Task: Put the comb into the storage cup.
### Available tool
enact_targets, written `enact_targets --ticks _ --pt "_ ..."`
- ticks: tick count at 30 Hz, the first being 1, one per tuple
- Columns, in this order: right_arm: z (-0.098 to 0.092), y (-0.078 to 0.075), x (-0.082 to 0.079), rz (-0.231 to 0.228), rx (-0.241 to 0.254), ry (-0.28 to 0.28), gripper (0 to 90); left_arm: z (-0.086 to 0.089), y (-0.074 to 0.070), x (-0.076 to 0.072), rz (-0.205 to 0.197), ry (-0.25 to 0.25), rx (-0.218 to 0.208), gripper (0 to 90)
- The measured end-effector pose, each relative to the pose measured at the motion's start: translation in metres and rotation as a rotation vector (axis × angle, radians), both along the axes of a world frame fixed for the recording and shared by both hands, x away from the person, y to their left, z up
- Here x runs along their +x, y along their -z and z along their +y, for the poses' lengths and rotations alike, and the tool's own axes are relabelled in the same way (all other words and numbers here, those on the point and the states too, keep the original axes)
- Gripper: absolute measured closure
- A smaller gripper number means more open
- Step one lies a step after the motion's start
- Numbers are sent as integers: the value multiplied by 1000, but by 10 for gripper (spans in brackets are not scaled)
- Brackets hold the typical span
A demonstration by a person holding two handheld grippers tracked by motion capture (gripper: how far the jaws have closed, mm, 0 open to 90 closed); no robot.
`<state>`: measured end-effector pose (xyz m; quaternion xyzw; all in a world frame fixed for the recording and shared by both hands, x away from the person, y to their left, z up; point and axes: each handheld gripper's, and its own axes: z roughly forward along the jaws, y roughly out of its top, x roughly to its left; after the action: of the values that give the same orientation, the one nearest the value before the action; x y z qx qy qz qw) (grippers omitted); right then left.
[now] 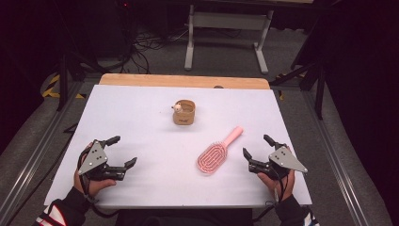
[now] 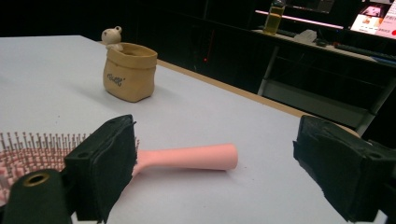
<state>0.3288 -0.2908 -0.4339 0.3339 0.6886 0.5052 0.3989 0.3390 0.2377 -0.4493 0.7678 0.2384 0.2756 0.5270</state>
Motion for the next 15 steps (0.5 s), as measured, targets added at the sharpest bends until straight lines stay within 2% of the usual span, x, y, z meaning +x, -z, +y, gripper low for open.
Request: enact_targets --ticks 2,6,12,15 --pt "-2 0 3 5 11 3 132 0 1 1 13 -1 -12 92" --pt "-5 0 5 17 28 35 141 2 0 1 5 -5 -1 92" --pt "-4 -5 4 0 25 52 173 4 2 -3 7 -1 8 93" --pt "-4 -7 7 4 24 59 260 4 2 -2 9 5 3 93"
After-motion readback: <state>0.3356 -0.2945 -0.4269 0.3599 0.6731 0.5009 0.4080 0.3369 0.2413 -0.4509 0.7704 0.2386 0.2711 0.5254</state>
